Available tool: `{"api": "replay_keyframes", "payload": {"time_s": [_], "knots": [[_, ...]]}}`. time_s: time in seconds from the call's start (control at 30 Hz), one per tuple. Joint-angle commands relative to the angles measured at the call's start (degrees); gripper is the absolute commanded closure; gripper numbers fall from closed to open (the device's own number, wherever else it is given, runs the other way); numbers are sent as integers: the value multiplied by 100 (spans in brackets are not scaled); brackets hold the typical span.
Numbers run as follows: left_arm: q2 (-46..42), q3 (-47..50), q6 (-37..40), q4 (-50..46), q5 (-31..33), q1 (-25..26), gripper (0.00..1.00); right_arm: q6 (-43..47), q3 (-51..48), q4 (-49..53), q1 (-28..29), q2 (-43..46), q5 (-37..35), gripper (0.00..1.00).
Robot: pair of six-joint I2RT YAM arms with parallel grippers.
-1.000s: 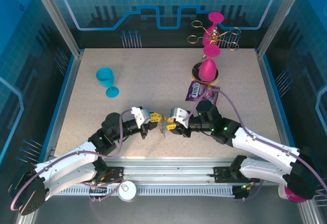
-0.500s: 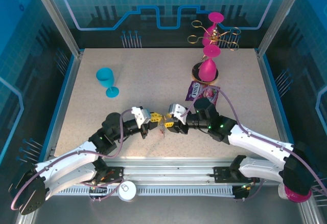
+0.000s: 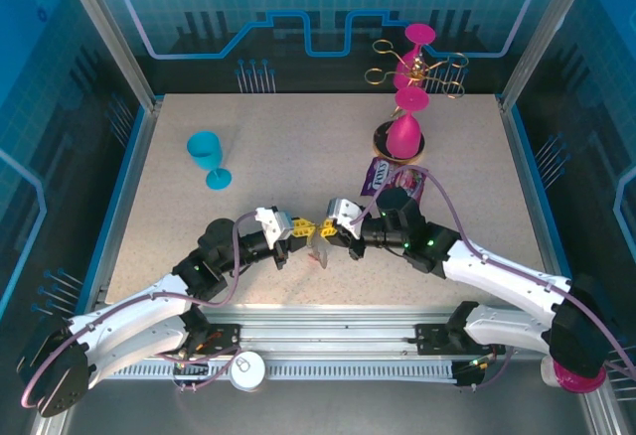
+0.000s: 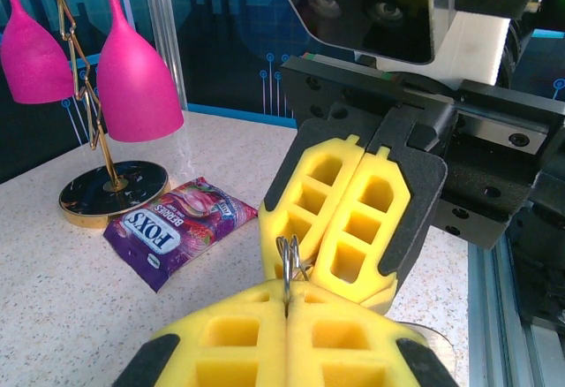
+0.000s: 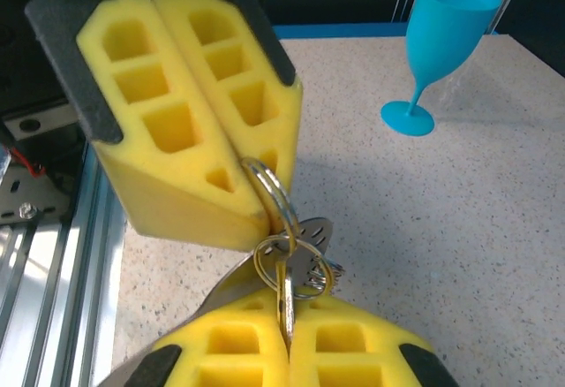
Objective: Put the keys on the keyring
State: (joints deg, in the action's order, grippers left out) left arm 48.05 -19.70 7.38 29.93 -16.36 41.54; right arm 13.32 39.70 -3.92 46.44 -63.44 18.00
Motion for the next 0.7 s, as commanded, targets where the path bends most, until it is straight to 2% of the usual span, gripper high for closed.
{"api": "replay_keyframes", "payload": {"time_s": [0.0, 0.13, 0.27, 0.37, 0.43, 0.5, 0.57, 0.67], "knots": [[-20, -52, -31, 352, -197, 43, 100, 487, 310, 782, 45, 14, 2, 99], [-12, -107, 59, 292, -286, 39, 100, 790, 528, 1360, 133, -156, 29, 100], [23, -156, 130, 250, -370, 40, 100, 839, 638, 1542, 164, -248, 430, 99], [44, -187, 206, 153, -411, 39, 100, 824, 642, 1552, 104, -130, 468, 90], [72, -195, 253, 102, -437, 44, 100, 781, 600, 1531, -2, 19, 489, 76], [96, -191, 282, 79, -456, 43, 100, 728, 506, 1451, -160, 228, 571, 66], [100, -186, 300, 92, -473, 44, 100, 651, 398, 1333, -352, 411, 708, 63], [125, -174, 317, 94, -530, 40, 100, 439, 304, 1108, -675, 573, 1029, 63]]}}
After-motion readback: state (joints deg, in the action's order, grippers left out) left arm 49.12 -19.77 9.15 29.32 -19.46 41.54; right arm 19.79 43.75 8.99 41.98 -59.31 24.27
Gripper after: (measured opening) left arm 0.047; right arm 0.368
